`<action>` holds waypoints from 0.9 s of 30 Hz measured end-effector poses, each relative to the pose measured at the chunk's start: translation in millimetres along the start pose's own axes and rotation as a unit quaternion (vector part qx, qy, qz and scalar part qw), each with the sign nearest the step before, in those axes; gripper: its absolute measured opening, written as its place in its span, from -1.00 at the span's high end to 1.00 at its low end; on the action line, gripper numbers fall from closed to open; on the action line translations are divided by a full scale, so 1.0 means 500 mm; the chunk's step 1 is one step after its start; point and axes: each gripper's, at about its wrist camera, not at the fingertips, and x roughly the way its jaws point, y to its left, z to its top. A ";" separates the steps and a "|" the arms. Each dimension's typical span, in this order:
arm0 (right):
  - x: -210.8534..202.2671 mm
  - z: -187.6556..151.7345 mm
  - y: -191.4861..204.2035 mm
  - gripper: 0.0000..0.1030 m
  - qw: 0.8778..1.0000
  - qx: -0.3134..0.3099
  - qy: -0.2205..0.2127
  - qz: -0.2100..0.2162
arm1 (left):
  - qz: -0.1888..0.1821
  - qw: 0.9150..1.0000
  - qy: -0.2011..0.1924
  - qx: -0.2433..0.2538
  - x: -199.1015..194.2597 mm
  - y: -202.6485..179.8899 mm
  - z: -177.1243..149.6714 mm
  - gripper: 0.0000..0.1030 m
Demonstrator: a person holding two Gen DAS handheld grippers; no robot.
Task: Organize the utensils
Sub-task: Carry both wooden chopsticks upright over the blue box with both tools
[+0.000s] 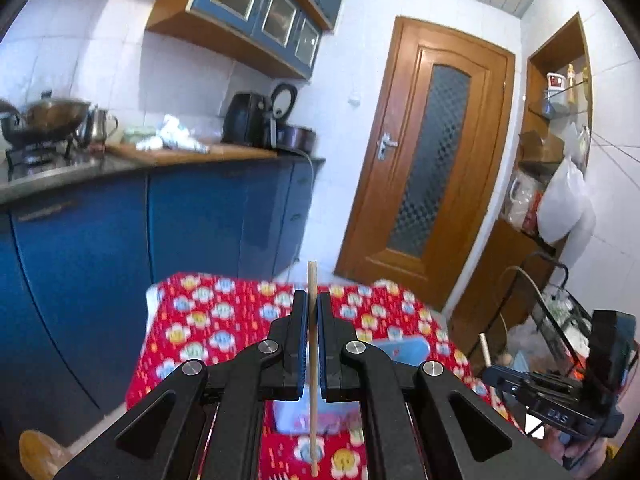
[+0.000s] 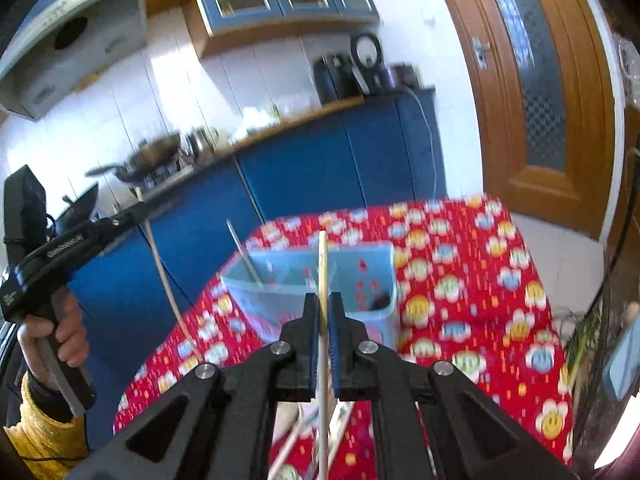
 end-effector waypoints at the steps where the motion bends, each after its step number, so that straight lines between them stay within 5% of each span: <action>1: -0.001 0.009 0.002 0.88 1.000 -0.002 -0.014 0.000 | 0.002 1.000 -0.006 0.002 0.002 -0.002 0.008 0.92; 14: 0.048 0.100 -0.002 0.88 0.993 -0.015 -0.114 0.004 | 0.009 0.998 -0.063 0.013 0.068 -0.011 0.090 0.92; 27: 0.142 0.133 -0.038 0.88 0.981 -0.015 -0.195 0.001 | 0.009 1.000 -0.028 0.000 0.192 0.024 0.029 0.92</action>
